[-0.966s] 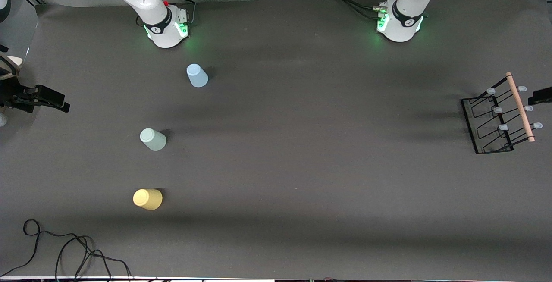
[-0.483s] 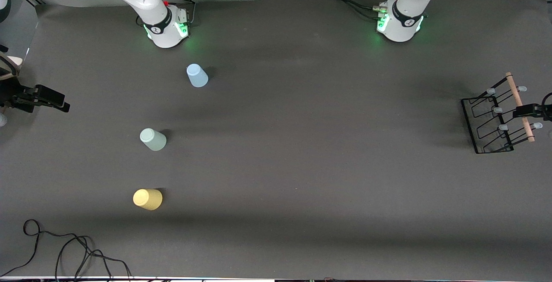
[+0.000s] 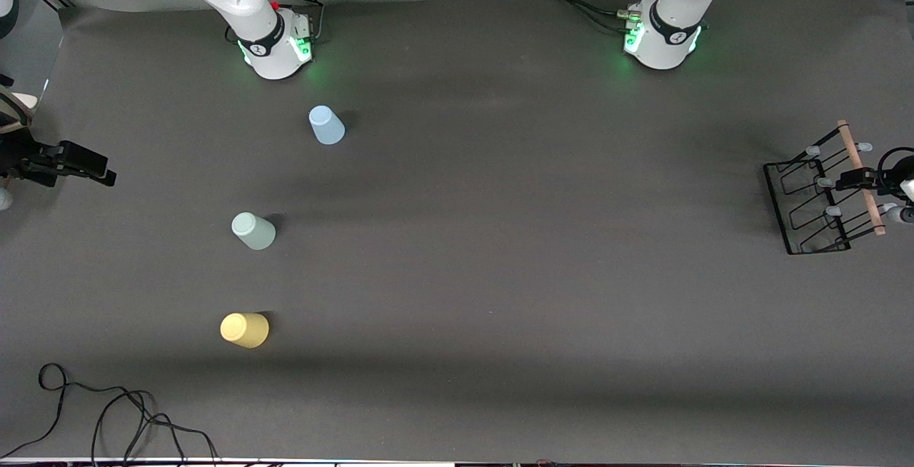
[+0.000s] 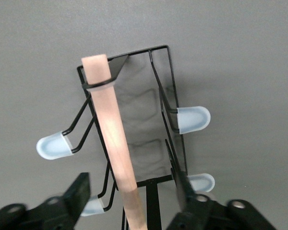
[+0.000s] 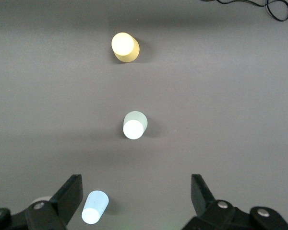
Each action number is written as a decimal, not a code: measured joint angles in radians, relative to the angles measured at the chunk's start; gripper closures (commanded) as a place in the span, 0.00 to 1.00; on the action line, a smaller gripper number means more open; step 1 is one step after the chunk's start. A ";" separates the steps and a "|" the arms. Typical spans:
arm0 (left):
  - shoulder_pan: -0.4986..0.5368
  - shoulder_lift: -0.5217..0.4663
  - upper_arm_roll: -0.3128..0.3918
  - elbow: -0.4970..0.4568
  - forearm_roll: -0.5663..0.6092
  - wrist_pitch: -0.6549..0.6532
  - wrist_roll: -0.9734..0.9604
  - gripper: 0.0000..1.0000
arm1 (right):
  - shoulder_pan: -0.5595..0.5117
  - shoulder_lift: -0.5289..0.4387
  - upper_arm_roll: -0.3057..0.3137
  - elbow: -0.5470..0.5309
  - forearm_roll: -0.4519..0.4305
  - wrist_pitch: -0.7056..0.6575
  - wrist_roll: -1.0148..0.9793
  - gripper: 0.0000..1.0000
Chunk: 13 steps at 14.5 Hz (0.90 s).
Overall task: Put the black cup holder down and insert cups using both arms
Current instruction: 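Lift the black wire rack by its wooden handle with the left gripper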
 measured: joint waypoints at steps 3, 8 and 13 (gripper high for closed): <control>0.000 -0.005 -0.001 -0.002 0.000 0.001 0.005 1.00 | 0.000 0.000 0.000 0.000 0.000 0.000 0.000 0.00; 0.000 -0.011 -0.009 -0.003 -0.002 -0.014 0.010 1.00 | 0.000 0.000 0.000 0.000 0.000 0.000 0.000 0.00; -0.084 -0.032 -0.042 -0.003 -0.084 -0.095 -0.105 1.00 | 0.000 0.000 0.000 0.000 0.000 0.000 0.000 0.00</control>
